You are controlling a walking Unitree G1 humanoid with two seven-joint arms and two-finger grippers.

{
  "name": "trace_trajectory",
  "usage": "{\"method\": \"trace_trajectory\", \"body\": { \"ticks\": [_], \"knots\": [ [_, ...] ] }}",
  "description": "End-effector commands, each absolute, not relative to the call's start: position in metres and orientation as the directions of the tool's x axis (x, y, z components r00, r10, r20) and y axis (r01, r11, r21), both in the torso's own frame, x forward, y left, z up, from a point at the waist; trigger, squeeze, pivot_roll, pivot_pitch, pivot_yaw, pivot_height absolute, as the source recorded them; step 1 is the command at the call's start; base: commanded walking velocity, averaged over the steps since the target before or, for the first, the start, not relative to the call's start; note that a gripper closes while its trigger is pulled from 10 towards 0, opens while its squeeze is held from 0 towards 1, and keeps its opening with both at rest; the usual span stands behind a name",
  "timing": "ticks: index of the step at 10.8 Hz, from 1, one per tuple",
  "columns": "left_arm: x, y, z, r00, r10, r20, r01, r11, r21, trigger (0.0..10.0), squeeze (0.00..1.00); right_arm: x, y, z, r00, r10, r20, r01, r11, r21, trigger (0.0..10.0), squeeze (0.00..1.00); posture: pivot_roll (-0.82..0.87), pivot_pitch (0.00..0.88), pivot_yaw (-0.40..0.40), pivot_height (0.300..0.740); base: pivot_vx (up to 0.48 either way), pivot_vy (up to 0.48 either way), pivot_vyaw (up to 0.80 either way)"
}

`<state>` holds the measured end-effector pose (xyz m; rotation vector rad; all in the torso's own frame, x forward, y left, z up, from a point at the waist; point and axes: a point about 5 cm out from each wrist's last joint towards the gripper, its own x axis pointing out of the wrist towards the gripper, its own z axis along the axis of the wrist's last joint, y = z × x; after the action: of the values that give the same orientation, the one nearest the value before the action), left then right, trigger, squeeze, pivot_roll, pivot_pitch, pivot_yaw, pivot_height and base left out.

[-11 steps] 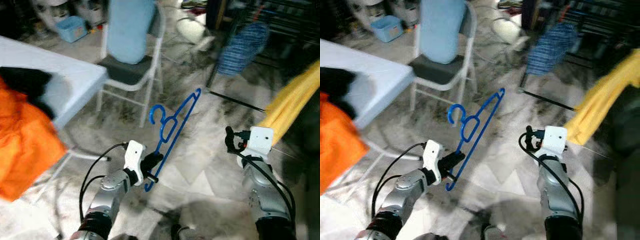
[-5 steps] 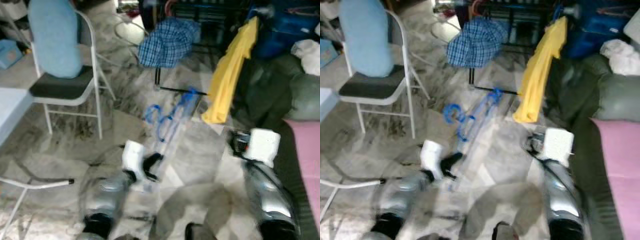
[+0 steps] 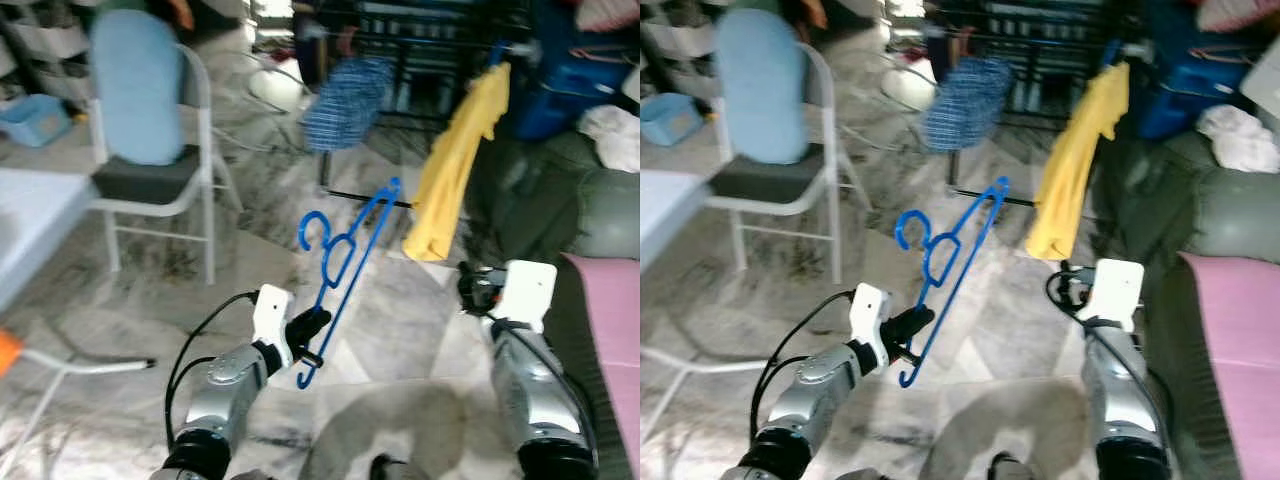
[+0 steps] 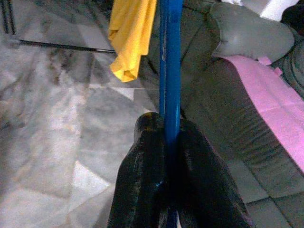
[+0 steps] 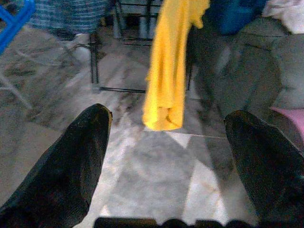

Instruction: Hang hanger

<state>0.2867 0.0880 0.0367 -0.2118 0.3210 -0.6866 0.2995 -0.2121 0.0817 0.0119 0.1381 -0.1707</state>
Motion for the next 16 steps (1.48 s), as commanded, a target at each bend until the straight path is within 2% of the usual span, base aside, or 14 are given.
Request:
{"method": "trace_trajectory", "body": {
  "ticks": [1, 3, 7, 10, 12, 13, 14, 16],
  "knots": [
    [0.286, 0.091, 0.037, 0.729, -0.647, -0.222, 0.583, 0.758, -0.292, 10.0, 0.00, 0.300, -0.210, 0.081, 0.977, -0.155, -0.149, 0.158, 0.987, 0.004, 10.0, 0.00, -0.16, 0.140, 0.025, 0.740, 0.000, 0.480, 0.00],
    [0.285, 0.090, 0.036, 0.723, -0.652, -0.230, 0.588, 0.754, -0.293, 10.0, 0.00, 0.300, -0.210, 0.081, 0.976, -0.154, -0.152, 0.157, 0.988, 0.004, 10.0, 0.00, -0.16, 0.140, 0.025, 0.740, 0.000, 0.480, 0.00],
    [0.281, 0.094, 0.030, 0.729, -0.638, -0.247, 0.574, 0.767, -0.288, 10.0, 0.00, 0.303, -0.206, 0.079, 0.977, -0.136, -0.164, 0.135, 0.991, -0.012, 10.0, 0.00, -0.16, 0.114, 0.020, 0.740, 0.000, 0.000, 0.00],
    [0.280, 0.134, 0.024, 0.904, -0.347, -0.251, 0.319, 0.937, -0.146, 10.0, 0.00, 0.292, -0.188, 0.065, 0.978, -0.047, -0.204, 0.043, 0.999, -0.022, 10.0, 0.00, -0.10, 0.129, -0.041, 0.740, 0.000, 0.000, 0.00],
    [0.275, 0.170, 0.025, 0.951, -0.208, -0.228, 0.200, 0.978, -0.061, 10.0, 0.00, 0.305, -0.154, 0.068, 0.983, 0.066, -0.172, -0.074, 0.997, -0.037, 10.0, 0.00, 0.01, 0.125, -0.077, 0.740, 0.000, 0.000, 0.00],
    [0.277, 0.176, 0.028, 0.965, -0.152, -0.213, 0.138, 0.987, -0.080, 10.0, 0.00, 0.312, -0.150, 0.071, 0.983, 0.075, -0.167, -0.082, 0.996, -0.037, 10.0, 0.00, 0.02, 0.131, -0.075, 0.740, 0.000, 0.000, 0.00],
    [0.281, 0.178, 0.036, 0.968, -0.162, -0.190, 0.147, 0.985, -0.089, 10.0, 0.00, 0.317, -0.145, 0.075, 0.986, 0.075, -0.150, -0.081, 0.996, -0.036, 10.0, 0.00, 0.02, 0.153, -0.059, 0.740, 0.000, 0.000, 0.00],
    [0.294, 0.171, 0.043, 0.958, -0.220, -0.182, 0.209, 0.975, -0.081, 10.0, 0.00, 0.319, -0.150, 0.079, 0.990, 0.035, -0.133, -0.040, 0.999, -0.032, 10.0, 0.00, -0.01, 0.132, -0.036, 0.740, 0.000, 0.000, 0.00]
  ]
}}
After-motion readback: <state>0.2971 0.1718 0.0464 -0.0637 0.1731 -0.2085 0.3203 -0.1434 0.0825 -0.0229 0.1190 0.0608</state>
